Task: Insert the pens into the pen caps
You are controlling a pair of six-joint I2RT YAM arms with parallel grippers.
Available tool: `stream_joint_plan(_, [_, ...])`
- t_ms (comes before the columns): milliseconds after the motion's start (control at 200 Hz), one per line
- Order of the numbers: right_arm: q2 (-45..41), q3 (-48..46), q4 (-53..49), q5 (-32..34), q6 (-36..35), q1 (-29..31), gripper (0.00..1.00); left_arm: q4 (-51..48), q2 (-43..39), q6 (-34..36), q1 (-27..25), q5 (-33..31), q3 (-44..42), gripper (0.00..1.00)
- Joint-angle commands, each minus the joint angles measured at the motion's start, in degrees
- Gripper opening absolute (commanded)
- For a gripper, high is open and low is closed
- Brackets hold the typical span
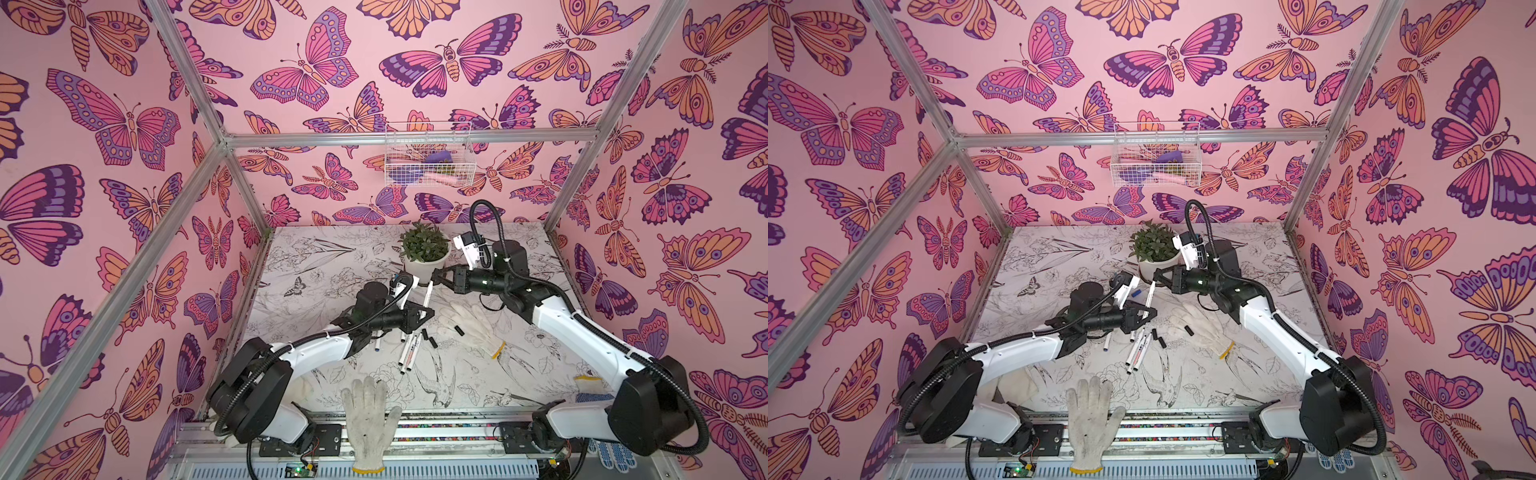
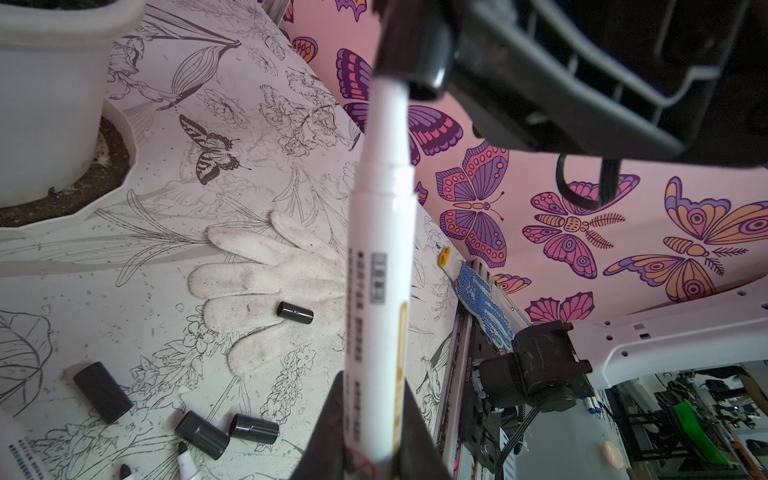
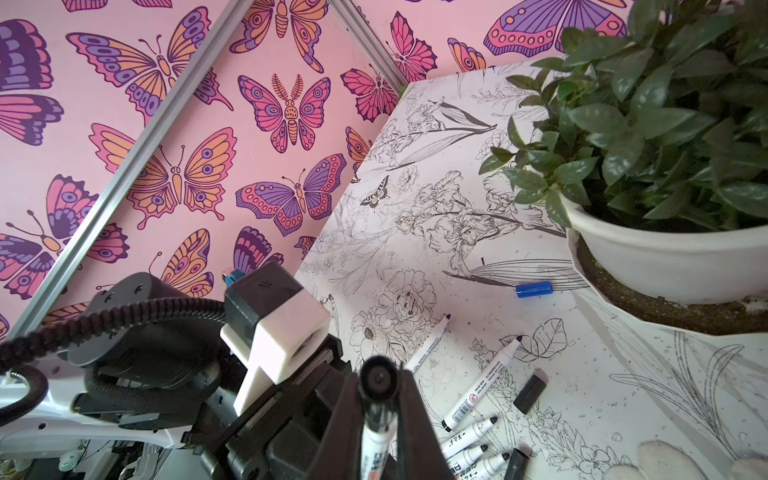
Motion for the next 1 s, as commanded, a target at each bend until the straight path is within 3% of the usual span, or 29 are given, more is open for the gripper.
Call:
stream_joint_plan(0, [1.94,0.61,-9.29,-12.16,-0.14,3.57,0.0,5.2,0.36,-0.63,1.65,-6.36,2.91,0.0])
stream_joint_plan(210, [2.79,0.59,-7.71,-14.15,2.24,3.13,0.0,5.06,-1.08,-0.06,1.43,-8.0,1.88,0.0])
stream_joint_plan(481, [-0.93,-2.29,-10.07,-11.98,2.82,-0.08,0.0,4.88,-2.93,0.34,1.42,-9.87,0.45,0.0])
stream_joint_plan(996, [-0.32,-0.78,-17.05,-14.76,-1.29,0.62,0.0,1.17,-4.15,4.97,1.2,-7.46,1.28,0.0])
